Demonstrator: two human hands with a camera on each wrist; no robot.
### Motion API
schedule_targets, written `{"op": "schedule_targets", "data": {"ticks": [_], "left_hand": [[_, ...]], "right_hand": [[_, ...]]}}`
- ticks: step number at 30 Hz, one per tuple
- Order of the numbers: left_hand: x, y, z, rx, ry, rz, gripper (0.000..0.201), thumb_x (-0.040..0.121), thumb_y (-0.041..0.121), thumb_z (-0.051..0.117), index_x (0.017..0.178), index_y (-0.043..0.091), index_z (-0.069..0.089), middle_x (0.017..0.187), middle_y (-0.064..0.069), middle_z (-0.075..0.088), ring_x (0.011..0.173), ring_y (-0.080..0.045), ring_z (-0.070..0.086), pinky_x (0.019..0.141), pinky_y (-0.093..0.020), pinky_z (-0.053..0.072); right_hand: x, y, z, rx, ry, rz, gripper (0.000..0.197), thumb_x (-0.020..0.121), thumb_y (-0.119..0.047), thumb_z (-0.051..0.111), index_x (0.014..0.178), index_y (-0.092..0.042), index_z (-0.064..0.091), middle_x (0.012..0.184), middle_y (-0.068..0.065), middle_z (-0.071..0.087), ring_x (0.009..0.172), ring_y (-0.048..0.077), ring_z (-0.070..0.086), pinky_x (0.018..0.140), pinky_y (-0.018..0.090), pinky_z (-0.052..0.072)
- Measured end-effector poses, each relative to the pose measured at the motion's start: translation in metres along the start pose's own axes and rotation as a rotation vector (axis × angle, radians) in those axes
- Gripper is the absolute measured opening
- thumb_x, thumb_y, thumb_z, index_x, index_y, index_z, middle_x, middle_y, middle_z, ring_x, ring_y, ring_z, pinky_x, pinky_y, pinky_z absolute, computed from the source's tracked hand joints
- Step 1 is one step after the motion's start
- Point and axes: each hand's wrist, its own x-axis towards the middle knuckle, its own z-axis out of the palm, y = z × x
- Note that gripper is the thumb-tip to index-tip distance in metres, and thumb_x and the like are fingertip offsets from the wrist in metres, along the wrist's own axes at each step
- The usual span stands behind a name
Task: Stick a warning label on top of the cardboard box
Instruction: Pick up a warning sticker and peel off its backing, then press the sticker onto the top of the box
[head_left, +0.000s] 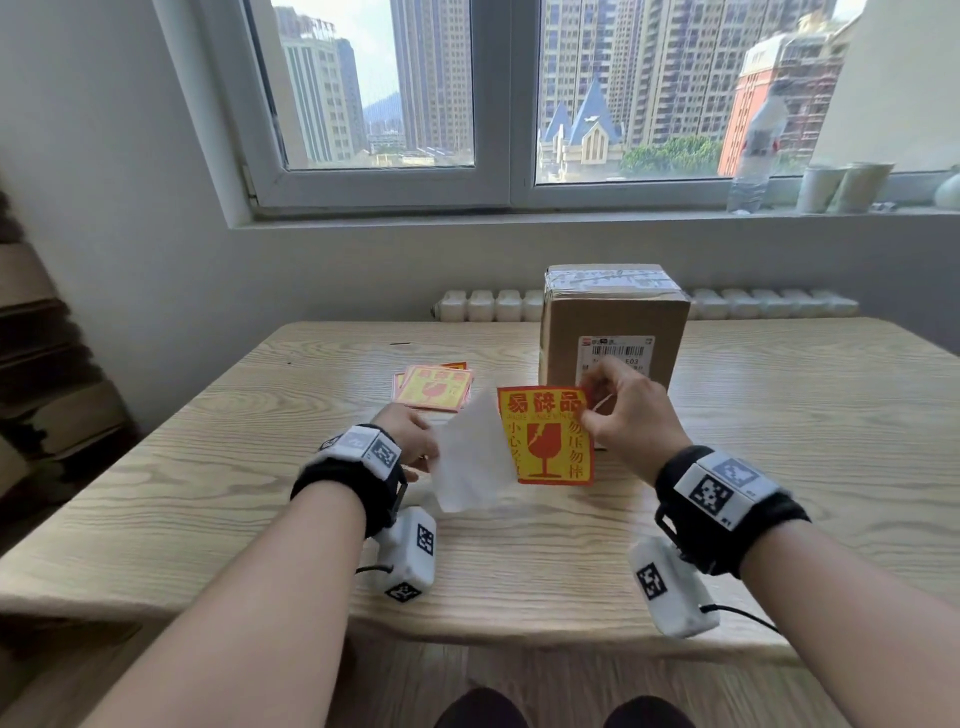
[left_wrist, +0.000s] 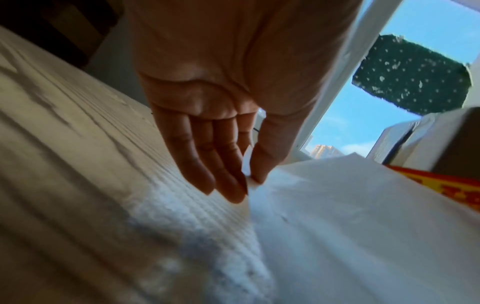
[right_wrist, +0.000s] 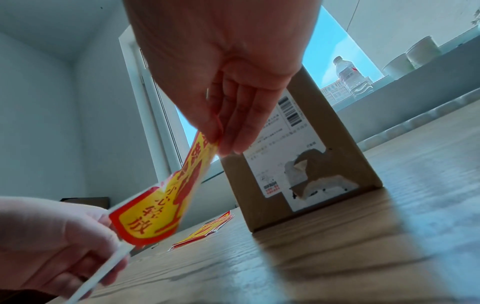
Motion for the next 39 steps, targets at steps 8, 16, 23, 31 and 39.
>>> {"op": "schedule_targets", "data": {"ticks": [8,16,23,31,39], "left_hand": [[0.079,-0.042,0.001,0.348,0.153,-0.098,0.033,0.050,0.017,0.071,0.083,0.011,0.073,0.082,-0.007,0.077,0.076,-0.027,0.074,0.076,-0.041,0.060],[-0.047,0.065,0.007,-0.080,0.265,0.276,0.045,0.072,0.053,0.069,0.093,0.013,0.064,0.086,-0.001,0.074,0.081,-0.017,0.072,0.079,-0.034,0.059],[-0.089,0.120,0.020,0.082,0.135,0.427,0.038,0.066,0.047,0.077,0.076,0.018,0.055,0.077,-0.004,0.076,0.073,-0.018,0.075,0.073,-0.035,0.062],[-0.079,0.147,0.016,-0.112,0.208,0.518,0.020,0.080,0.015,0.071,0.074,0.019,0.052,0.094,-0.011,0.072,0.091,-0.025,0.073,0.083,-0.041,0.060],[-0.047,0.202,0.012,-0.288,0.111,0.529,0.026,0.085,-0.002,0.062,0.068,0.018,0.063,0.084,-0.010,0.069,0.079,-0.028,0.071,0.083,-0.045,0.060]], "right_hand": [[-0.001,-0.001,-0.004,-0.003,0.039,-0.015,0.022,0.082,-0.003,0.065,0.097,-0.017,0.056,0.084,-0.009,0.059,0.076,0.014,0.062,0.069,0.023,0.052],[-0.001,-0.016,-0.028,-0.016,0.105,-0.061,0.022,0.083,-0.005,0.065,0.100,-0.015,0.056,0.084,-0.008,0.058,0.077,0.013,0.061,0.066,0.016,0.051],[-0.002,-0.037,-0.059,0.008,0.183,-0.078,0.026,0.081,-0.006,0.068,0.104,-0.012,0.058,0.089,0.001,0.065,0.078,0.017,0.066,0.066,0.025,0.058],[0.017,-0.038,-0.093,0.178,0.238,0.005,0.057,0.078,0.008,0.064,0.127,-0.015,0.046,0.114,0.005,0.054,0.087,0.020,0.063,0.057,0.020,0.055],[0.082,-0.027,-0.126,0.280,0.295,0.177,0.027,0.076,0.003,0.071,0.065,-0.020,0.062,0.089,0.008,0.070,0.092,0.027,0.068,0.082,0.040,0.057]]}}
